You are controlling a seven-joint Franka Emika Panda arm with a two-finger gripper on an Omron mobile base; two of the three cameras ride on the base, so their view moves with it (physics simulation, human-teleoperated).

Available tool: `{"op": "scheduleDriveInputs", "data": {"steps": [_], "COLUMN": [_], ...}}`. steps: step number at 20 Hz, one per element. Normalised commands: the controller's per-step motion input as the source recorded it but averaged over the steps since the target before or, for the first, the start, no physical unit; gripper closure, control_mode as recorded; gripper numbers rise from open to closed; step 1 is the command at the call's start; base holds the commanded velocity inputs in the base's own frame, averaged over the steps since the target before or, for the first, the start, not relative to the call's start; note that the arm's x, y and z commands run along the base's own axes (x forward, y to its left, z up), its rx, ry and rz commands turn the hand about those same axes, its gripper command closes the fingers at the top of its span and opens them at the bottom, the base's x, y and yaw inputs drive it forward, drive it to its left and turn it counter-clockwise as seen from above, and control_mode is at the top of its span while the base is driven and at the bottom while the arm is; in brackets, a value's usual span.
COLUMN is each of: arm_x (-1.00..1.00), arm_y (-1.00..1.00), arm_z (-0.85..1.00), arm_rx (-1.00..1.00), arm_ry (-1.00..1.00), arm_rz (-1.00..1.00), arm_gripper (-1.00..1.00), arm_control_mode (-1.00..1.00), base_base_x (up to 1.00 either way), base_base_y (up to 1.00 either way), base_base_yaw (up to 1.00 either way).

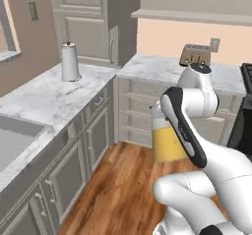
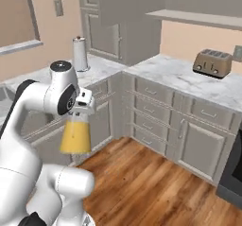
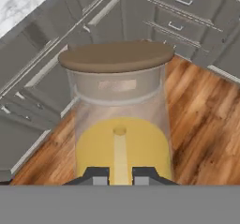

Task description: There is a tray on the dining counter. Grab the cup, mug, and pitcher and place them on the tray. The pitcher may be placed next to the tray if it cannot fit the tray.

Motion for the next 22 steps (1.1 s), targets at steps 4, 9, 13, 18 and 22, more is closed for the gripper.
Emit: {"op": "scheduleDriveInputs", "data": {"steps": [4,9,13,18,22], "arm_x": [0.00,0.00,0.00,0.00,0.00], "arm_y": [0.00,0.00,0.00,0.00,0.00], "arm_z": [0.00,0.00,0.00,0.00,0.00], "arm_rx": [0.00,0.00,0.00,0.00,0.00], "arm_ry": [0.00,0.00,0.00,0.00,0.00], "arm_rz": [0.00,0.00,0.00,0.00,0.00], "arm_gripper": [1.00,1.00,1.00,1.00,1.00], "arm_control_mode": [1.00,1.00,1.00,1.00,1.00], "base_base_x": [-1.00,-1.00,-1.00,-1.00,-0.97], "base_base_y": [0.00,0.04,0.16,0.34,0.63], "base_base_yaw": [0.75,0.82,0.83,0.82,0.74]}}
